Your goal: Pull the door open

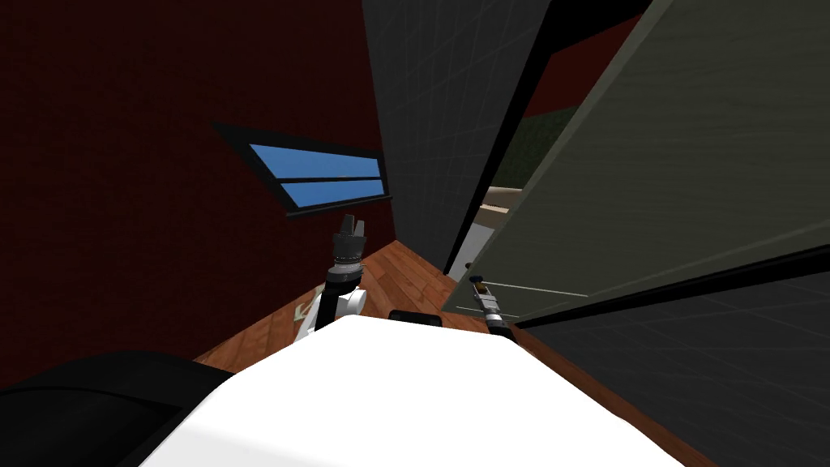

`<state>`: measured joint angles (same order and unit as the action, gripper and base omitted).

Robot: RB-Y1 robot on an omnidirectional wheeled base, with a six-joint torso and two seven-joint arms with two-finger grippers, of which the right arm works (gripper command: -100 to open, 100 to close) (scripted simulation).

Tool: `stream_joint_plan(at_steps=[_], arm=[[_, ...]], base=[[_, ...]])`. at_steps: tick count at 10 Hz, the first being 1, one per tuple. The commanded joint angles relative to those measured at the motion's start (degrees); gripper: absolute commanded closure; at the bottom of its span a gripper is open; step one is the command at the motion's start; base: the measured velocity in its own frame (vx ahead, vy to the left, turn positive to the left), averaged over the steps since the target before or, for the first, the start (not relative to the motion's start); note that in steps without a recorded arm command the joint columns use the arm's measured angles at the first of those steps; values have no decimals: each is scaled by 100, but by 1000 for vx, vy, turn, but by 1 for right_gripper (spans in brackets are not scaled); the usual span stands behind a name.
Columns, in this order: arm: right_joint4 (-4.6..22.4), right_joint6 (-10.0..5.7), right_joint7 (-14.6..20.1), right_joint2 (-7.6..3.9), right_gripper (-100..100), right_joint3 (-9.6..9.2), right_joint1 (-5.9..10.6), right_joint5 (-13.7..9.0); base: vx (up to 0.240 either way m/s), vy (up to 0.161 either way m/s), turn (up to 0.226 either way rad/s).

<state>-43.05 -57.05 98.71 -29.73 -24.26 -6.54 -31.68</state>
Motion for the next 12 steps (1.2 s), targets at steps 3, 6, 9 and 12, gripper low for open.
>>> stream_joint_plan(at_steps=[3, 6, 9, 12], arm=[[92, -347, 214, -159, 100, -170, -134, 85], [170, -646, 397, -296, 100, -316, -250, 159], [141, -728, 449, -351, 100, -392, -329, 197], [265, -918, 553, -394, 100, -473, -360, 246]], base=[[-215, -72, 162], [-215, -81, 154], [-172, -50, 90], [-183, -65, 151]])
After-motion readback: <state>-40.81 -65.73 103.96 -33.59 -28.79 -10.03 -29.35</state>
